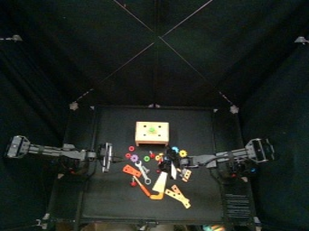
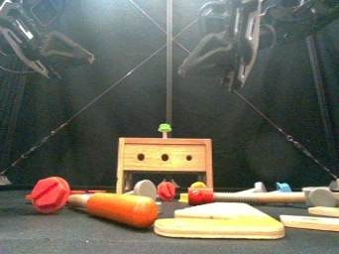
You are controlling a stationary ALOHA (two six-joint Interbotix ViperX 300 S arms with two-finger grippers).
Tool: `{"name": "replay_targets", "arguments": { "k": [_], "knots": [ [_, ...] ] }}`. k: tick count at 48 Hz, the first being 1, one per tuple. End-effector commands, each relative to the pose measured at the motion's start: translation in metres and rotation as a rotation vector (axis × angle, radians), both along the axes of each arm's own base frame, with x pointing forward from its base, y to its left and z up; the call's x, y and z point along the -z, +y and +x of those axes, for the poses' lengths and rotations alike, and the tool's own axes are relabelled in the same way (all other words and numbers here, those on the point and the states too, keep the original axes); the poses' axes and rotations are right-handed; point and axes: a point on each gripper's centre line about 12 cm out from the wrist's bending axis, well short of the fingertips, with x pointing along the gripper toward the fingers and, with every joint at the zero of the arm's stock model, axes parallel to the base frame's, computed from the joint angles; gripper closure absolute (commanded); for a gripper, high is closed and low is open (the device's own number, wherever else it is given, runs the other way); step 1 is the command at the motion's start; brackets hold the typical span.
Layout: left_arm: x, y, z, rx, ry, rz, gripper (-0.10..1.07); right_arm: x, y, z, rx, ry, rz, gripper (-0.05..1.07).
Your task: Grab wrench
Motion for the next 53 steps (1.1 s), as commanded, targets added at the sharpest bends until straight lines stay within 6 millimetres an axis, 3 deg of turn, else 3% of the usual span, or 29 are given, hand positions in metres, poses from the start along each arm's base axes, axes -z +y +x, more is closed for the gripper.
{"name": "replay_targets", "arguments": {
  "k": [1,8,25,37,53],
  "knots": [
    [-0.003,0.0,0.001,0.001,-0.012,-0.002,1.02,0.001,0.005,0.019,0.004,0.036,0.034,0.98],
    [-0.001,0.0,0.0,0.0,-0.008,-0.005,1.02,0.019,0.017,0.043,-0.004,0.169,0.066,0.98],
    [0.002,0.001,-0.001,-0.017,0.0,-0.039,1.02,0.035,0.042,0.084,-0.049,0.349,0.055,0.98],
    [0.005,0.001,-0.002,-0.017,0.011,-0.04,1.02,0.049,0.045,0.097,-0.049,0.396,0.057,0.98],
    [0.006,0.002,-0.003,-0.021,0.014,-0.047,1.02,0.052,0.042,0.098,0.009,0.518,0.048,0.96]
  ]
}}
